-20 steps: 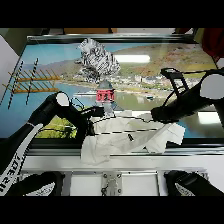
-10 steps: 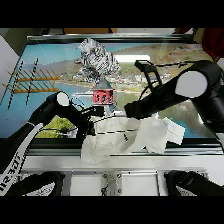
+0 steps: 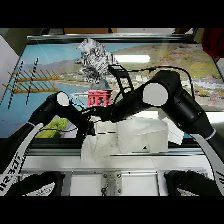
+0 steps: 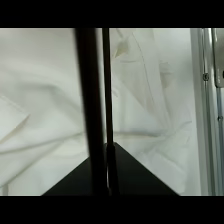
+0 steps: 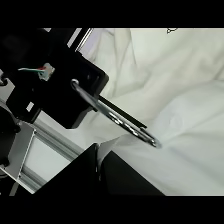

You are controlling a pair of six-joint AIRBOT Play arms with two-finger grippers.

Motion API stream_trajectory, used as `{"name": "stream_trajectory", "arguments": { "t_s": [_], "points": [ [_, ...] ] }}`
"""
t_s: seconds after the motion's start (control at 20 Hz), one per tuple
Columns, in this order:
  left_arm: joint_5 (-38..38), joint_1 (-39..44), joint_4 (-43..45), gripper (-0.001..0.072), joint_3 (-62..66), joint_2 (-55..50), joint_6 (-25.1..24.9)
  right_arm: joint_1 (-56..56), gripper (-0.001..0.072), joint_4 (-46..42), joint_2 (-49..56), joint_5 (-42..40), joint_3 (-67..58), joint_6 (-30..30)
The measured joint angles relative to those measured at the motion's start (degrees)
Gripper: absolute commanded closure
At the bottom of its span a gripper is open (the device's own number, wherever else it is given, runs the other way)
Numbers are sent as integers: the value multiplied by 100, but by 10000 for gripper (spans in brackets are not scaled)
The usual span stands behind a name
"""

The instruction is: Fold the clothes and pants, and hang the long-sleeved shirts on hangers.

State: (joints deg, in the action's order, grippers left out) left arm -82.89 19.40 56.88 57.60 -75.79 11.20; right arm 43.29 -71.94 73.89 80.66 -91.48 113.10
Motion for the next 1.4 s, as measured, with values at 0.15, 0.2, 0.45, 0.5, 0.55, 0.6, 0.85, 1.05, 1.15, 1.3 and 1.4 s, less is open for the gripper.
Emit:
{"name": "stream_trajectory", "arguments": {
  "t_s": [0.15,0.2,0.45,0.5,0.55,0.6,0.85,1.05,1.15,1.3,1.4],
  "points": [
    [-2,-2,0,698,0,0,0,44,686,7,44,-79,-7,17],
    [-2,0,-2,698,0,0,-2,52,666,15,50,-83,-7,37],
    [-2,0,-4,698,0,0,0,66,262,101,61,-122,-7,35],
    [-2,0,-4,698,0,0,0,66,262,144,61,-127,-7,33],
    [-2,0,-4,698,0,0,0,66,261,184,59,-125,-7,11],
    [-4,0,-4,698,0,0,0,66,261,227,50,-114,-7,-13],
    [-4,0,-2,697,0,0,-2,-103,135,365,-146,203,-7,-308],
    [-4,0,0,697,0,0,0,-535,85,643,-549,605,-7,-1353],
    [-4,0,0,697,0,0,0,-855,84,708,-752,850,-9,-1950],
    [-4,0,2,697,0,0,0,-1235,84,769,-949,1060,-9,-2492],
    [-4,0,2,697,0,0,0,-1353,84,706,-999,1147,-9,-2769]
  ]
}}
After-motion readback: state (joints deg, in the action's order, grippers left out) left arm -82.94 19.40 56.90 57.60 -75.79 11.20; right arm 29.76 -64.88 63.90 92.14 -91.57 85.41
